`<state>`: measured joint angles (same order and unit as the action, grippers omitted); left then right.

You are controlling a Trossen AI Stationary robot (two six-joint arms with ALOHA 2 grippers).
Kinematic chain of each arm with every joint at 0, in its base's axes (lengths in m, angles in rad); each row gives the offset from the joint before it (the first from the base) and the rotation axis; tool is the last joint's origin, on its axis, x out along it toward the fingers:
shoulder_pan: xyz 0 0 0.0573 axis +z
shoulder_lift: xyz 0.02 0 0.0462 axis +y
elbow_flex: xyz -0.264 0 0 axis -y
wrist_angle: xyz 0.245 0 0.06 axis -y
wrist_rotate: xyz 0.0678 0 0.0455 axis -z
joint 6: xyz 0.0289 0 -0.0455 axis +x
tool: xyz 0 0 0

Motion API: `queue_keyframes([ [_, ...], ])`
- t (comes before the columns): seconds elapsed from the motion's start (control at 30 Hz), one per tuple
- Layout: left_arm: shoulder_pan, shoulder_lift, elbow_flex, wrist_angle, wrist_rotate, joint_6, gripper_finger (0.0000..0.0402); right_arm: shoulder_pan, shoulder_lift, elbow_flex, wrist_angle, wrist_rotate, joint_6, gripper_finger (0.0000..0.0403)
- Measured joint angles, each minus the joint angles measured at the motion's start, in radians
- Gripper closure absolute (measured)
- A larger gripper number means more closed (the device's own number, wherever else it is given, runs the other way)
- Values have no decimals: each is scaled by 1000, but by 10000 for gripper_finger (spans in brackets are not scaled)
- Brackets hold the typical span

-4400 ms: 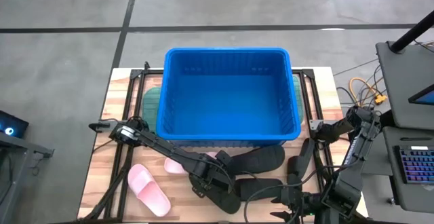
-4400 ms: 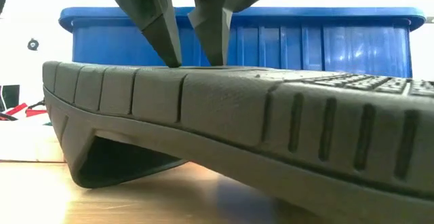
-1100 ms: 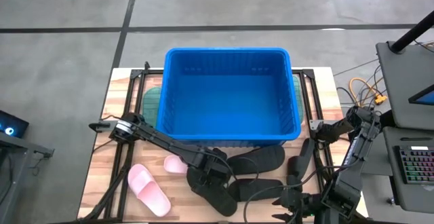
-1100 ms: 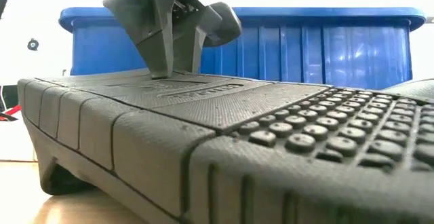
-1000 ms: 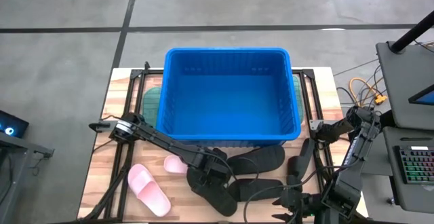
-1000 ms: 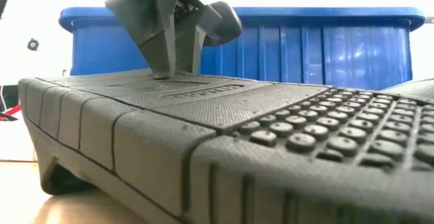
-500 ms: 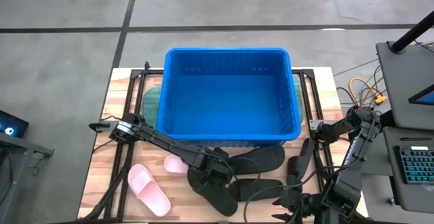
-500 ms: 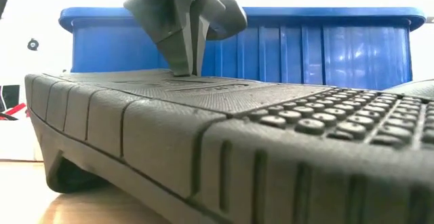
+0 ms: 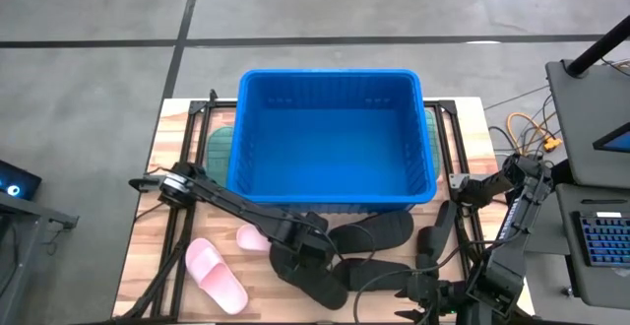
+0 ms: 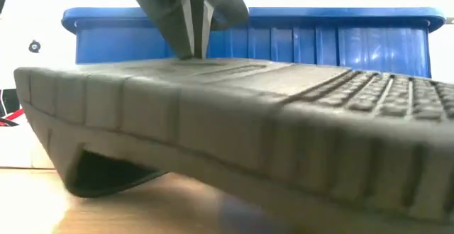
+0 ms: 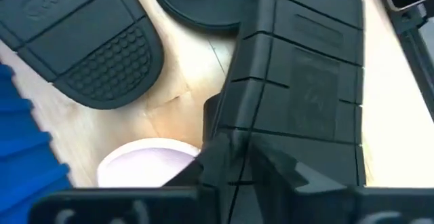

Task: Pick and place slides into bin
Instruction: Put the black slipper into the blue bin

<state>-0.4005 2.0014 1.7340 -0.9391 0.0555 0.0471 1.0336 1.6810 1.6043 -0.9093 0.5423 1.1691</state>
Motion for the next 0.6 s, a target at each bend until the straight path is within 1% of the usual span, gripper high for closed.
queue_keyframes([
  [0.3, 3, -6, 1, 5, -3, -15, 228, 0, 0, 0, 1, 0, 1, 232],
  [0.43, 5, -9, 11, 7, 19, -15, 186, 0, 0, 0, 2, -1, 1, 232],
  [0.5, 5, -9, 35, 8, 42, -15, 168, 0, 0, 0, 3, -7, 1, 232],
  [0.6, 5, -9, 73, 6, 44, -14, 146, 1, -2, 0, 3, -26, 4, 232],
])
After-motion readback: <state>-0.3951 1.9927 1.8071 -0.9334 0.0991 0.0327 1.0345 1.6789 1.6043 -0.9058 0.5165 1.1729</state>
